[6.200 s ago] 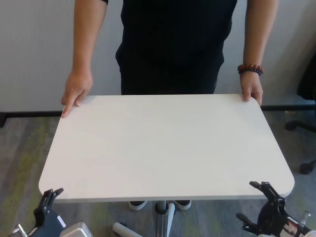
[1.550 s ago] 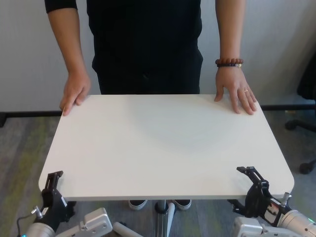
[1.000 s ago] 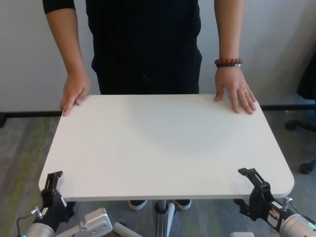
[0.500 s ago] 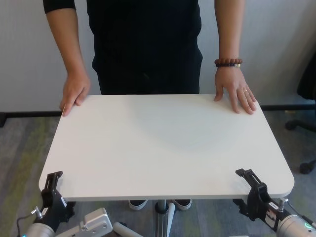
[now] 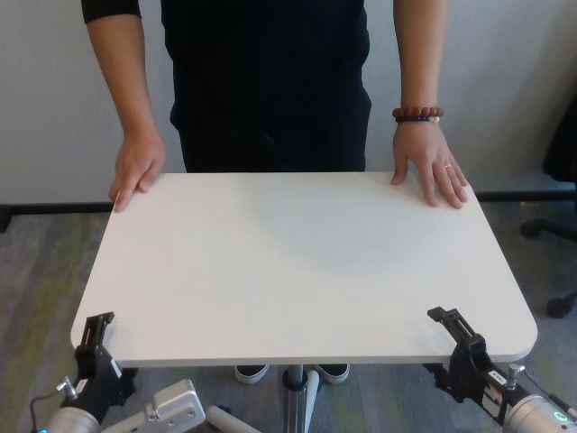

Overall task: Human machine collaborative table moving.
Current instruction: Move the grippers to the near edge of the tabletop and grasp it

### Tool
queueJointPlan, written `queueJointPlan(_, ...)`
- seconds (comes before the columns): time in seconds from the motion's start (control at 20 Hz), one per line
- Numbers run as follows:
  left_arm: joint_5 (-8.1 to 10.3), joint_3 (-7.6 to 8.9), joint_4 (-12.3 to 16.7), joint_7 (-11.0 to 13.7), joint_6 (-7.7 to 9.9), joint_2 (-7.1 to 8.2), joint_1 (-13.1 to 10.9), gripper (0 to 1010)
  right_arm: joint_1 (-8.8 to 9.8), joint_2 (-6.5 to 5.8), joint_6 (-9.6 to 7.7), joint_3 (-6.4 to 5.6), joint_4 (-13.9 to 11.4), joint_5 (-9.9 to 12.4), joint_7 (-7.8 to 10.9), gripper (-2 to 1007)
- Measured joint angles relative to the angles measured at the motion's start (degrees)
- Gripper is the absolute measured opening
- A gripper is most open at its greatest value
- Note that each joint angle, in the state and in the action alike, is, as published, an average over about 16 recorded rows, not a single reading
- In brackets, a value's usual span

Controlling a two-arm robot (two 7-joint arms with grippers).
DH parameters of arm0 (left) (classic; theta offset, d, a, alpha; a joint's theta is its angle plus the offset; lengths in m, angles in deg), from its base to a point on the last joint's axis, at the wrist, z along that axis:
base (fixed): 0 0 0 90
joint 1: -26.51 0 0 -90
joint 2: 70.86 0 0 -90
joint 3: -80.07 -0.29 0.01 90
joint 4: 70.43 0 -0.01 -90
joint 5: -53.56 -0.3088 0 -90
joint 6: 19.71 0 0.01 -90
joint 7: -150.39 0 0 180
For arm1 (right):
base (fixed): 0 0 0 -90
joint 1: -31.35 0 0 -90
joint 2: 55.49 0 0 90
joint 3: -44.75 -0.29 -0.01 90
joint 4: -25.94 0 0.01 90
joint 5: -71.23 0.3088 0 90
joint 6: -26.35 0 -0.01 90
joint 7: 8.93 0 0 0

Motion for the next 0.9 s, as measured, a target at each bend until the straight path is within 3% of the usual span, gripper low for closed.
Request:
queueJointPlan(0.55,0.00,0.00,0.01,0.00,0.03,0.00,0.00,985,-0.71,1.38,-0.66,1.30,3.02,-3.36,-6.06,1005)
queueJointPlan(0.9,0.00,0.00,0.01,0.00,0.04,0.00,0.00,985,-1.19,2.35,-0.65,1.94,4.67,-4.14,-8.46,1005)
